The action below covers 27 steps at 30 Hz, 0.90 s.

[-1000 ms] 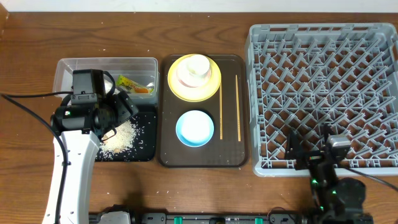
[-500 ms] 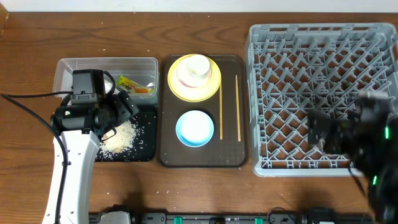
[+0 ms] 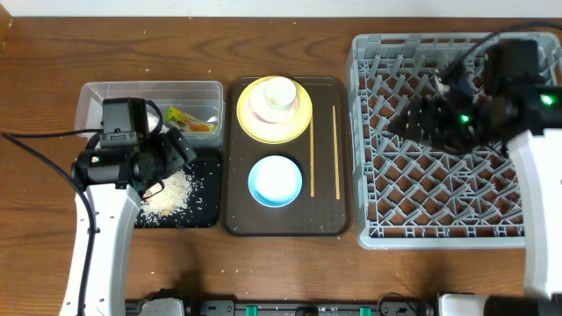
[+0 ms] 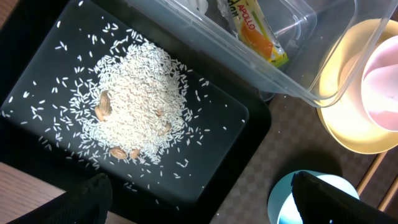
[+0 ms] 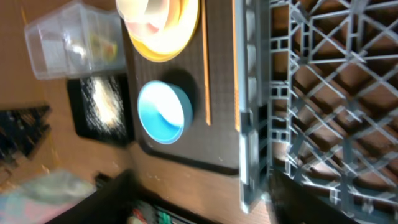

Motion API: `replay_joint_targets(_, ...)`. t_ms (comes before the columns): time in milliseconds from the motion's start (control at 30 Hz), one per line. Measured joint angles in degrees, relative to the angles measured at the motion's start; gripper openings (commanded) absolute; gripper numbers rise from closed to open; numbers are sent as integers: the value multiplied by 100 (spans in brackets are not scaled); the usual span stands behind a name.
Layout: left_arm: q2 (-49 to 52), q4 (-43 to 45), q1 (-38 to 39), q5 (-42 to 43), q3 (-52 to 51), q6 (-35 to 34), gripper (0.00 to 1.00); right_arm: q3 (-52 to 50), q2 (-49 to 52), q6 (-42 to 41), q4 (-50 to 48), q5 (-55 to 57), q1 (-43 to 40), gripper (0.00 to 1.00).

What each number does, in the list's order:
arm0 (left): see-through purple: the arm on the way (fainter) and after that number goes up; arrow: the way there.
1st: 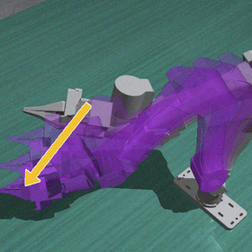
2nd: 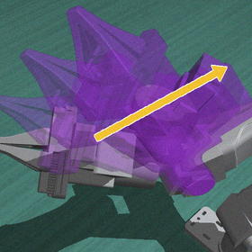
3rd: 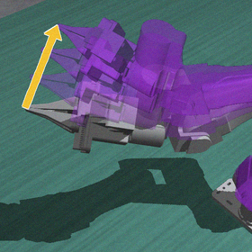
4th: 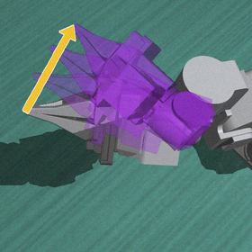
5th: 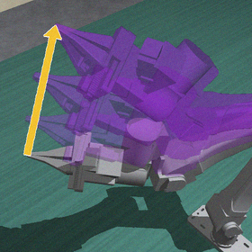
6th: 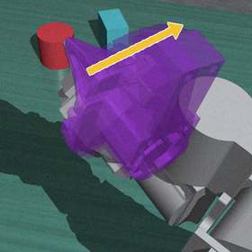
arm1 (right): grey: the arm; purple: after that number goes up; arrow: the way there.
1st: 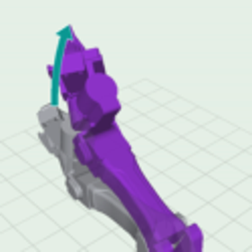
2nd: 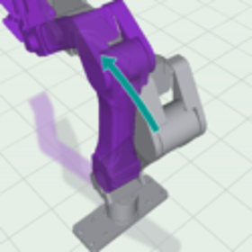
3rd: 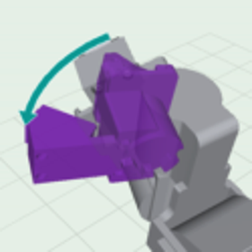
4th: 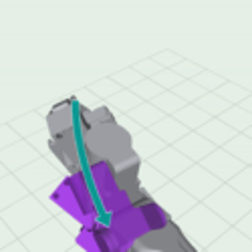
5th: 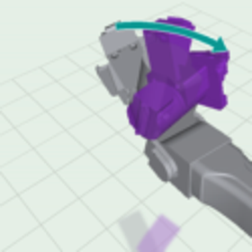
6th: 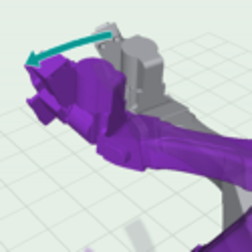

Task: Sort waste into correct bins and load items into the dishwasher rack
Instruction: 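Reach the right gripper from the rack to the wooden chopsticks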

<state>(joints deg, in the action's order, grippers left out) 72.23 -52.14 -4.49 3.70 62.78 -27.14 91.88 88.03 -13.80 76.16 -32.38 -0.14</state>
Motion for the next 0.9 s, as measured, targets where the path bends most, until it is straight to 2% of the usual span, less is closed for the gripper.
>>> replay_joint_targets(67,0,2,0,-2,0,0,95,0,212,-208,-269,66,146,39)
replay_joint_targets(167,0,2,0,-2,0,0,95,0,466,-540,-531,577,752,19)
replay_joint_targets(200,0,2,0,0,0,0,95,0,516,-601,-573,719,927,18)
replay_joint_targets(333,0,0,0,0,0,0,95,0,732,-1034,-822,1635,1932,19)
replay_joint_targets(467,0,2,0,-2,0,0,95,0,960,-1239,-1285,2321,2573,23)
replay_joint_targets(633,0,2,0,-2,0,0,95,2,1325,-1373,-1845,2868,2979,26)
replay_joint_targets(767,0,2,0,0,0,0,95,2,1711,-1593,-2098,3042,3150,22)
replay_joint_targets(900,0,2,0,0,0,0,95,2,2149,-1836,-2457,3152,3257,23)
